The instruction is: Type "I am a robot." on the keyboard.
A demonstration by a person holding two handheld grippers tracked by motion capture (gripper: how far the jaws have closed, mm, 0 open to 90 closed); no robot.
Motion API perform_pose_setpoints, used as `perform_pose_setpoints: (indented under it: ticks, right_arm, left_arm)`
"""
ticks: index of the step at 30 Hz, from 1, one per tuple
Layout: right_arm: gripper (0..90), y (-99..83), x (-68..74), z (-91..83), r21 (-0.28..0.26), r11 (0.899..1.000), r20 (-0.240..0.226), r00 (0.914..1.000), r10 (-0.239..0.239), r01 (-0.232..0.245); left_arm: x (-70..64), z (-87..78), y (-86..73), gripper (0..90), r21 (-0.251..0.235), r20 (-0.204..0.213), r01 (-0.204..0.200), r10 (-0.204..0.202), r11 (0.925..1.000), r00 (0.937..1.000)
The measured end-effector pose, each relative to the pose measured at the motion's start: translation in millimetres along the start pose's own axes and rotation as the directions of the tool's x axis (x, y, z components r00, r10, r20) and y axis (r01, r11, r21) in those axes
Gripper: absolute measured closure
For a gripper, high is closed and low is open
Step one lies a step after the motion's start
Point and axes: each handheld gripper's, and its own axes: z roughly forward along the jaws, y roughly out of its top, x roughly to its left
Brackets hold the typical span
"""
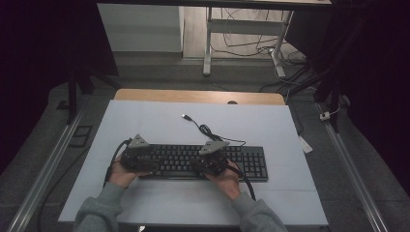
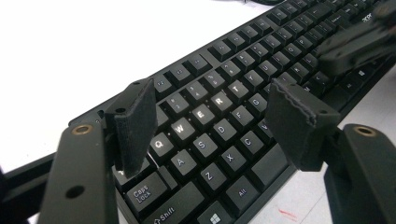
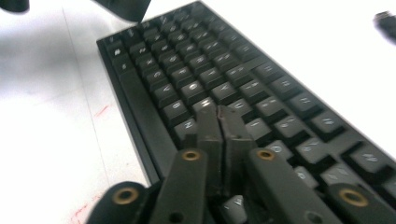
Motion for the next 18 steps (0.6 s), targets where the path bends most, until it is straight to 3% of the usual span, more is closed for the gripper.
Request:
perform_pose_setpoints:
  ticks: [9, 18]
  right_arm:
    - [65.1, -6.9, -13.7, -22.5, -0.038, 0.999, 0.057, 0.9980, 0.028, -0.026]
    - [58.8, -22.2, -27.3, -45.9, -0.025, 0.999, 0.084, 0.9958, 0.035, -0.033]
  left_arm:
    - [-0.2, -0.9, -0.1, 33.7, -0.003, -0.002, -0.001, 0.001, 1.0000, 1.0000]
    - [-0.1, -1.1, -0.2, 33.3, -0.002, -0.003, -0.005, 0.005, 1.0000, 1.0000]
